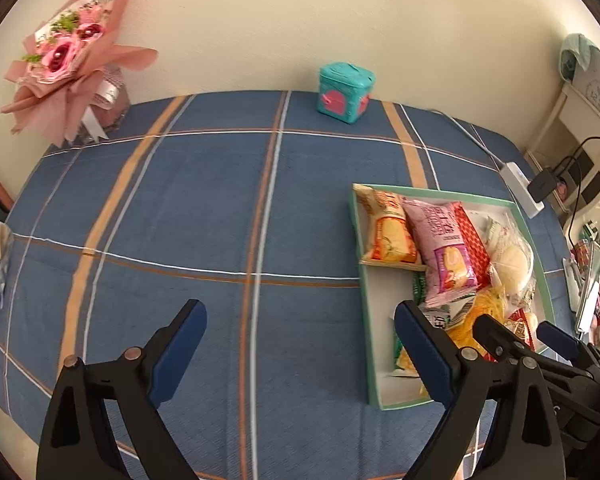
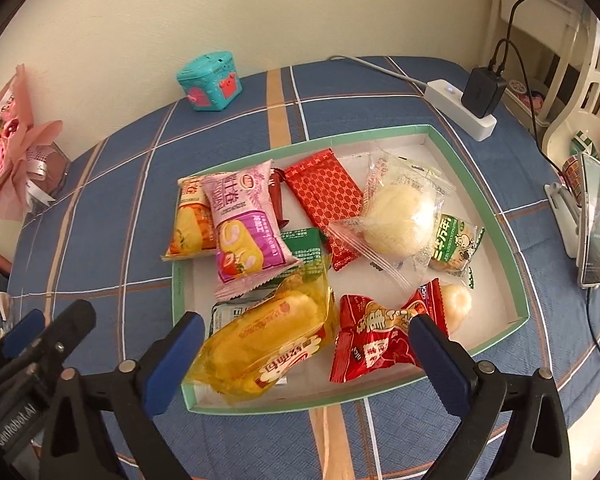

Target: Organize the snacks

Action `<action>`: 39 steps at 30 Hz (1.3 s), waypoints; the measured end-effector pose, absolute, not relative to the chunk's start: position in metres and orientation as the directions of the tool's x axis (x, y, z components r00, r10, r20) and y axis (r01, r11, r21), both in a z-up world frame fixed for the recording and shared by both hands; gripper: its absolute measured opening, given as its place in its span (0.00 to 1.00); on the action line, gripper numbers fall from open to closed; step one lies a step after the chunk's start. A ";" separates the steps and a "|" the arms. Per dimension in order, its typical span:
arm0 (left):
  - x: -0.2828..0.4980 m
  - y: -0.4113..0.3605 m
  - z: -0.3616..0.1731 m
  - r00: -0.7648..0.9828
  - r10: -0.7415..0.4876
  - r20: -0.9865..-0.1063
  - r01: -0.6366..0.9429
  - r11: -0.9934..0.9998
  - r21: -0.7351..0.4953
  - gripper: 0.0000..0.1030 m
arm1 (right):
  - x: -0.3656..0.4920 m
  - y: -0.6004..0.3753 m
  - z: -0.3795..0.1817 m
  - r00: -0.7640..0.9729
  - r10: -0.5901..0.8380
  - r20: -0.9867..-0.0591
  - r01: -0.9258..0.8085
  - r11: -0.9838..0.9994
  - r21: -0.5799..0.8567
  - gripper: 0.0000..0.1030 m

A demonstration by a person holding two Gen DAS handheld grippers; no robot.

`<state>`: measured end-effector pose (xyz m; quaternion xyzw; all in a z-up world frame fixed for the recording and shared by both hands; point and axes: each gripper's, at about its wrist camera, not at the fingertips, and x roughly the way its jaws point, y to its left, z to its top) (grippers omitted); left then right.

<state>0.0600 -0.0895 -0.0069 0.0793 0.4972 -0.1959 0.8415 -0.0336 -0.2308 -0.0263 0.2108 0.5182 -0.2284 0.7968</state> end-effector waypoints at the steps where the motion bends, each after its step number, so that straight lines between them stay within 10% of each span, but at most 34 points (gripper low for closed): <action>1: 0.059 -0.088 -0.006 0.434 -0.244 -0.867 0.404 0.913 -0.055 0.93 | -0.034 -0.230 -0.026 0.360 -0.146 -0.921 0.580 0.809 0.098 1.00; 17: 0.020 -0.067 0.007 0.558 -0.077 -0.826 0.356 0.921 0.155 0.93 | -0.059 -0.207 -0.019 0.371 -0.166 -0.914 0.562 0.824 0.079 1.00; 39: 0.010 -0.046 0.005 0.510 -0.137 -0.849 0.359 0.931 0.066 0.93 | -0.080 -0.189 -0.010 0.406 -0.172 -0.898 0.539 0.838 0.083 1.00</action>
